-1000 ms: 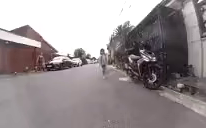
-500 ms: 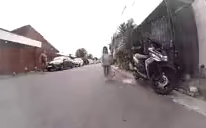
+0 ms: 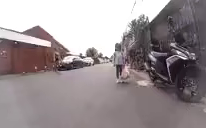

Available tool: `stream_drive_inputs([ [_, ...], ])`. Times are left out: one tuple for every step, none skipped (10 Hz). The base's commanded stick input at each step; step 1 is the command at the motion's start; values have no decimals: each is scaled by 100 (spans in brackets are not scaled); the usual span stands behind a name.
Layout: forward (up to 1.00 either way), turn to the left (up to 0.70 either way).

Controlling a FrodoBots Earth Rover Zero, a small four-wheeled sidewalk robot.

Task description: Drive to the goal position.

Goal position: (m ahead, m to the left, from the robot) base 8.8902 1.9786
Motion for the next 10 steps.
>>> stream_drive_inputs([
  [70, 0],
  [70, 0],
  [70, 0],
  [70, 0],
  [70, 0],
  [70, 0],
  [70, 0],
  [70, 0],
  [70, 0],
  [70, 0],
])
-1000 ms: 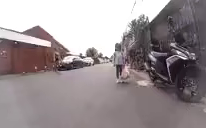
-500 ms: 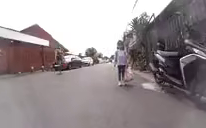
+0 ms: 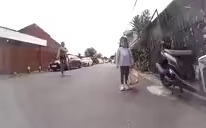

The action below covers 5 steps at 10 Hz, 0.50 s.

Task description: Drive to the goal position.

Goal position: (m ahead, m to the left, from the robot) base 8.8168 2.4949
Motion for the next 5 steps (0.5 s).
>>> stream_drive_inputs([
  [70, 0],
  [70, 0],
  [70, 0],
  [70, 0],
  [70, 0],
])
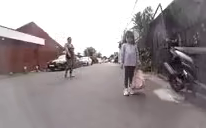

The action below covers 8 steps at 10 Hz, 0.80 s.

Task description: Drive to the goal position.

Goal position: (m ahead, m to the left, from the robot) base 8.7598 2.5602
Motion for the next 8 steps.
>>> stream_drive_inputs([
  [70, 0],
  [70, 0],
  [70, 0],
  [70, 0],
  [70, 0],
  [70, 0],
  [70, 0],
  [70, 0],
])
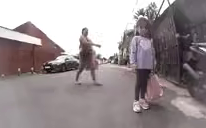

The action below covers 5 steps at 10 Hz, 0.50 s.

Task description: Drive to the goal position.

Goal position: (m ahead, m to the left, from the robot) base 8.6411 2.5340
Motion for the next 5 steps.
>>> stream_drive_inputs([
  [70, 0],
  [70, 0],
  [70, 0],
  [11, 0],
  [-50, 0],
])
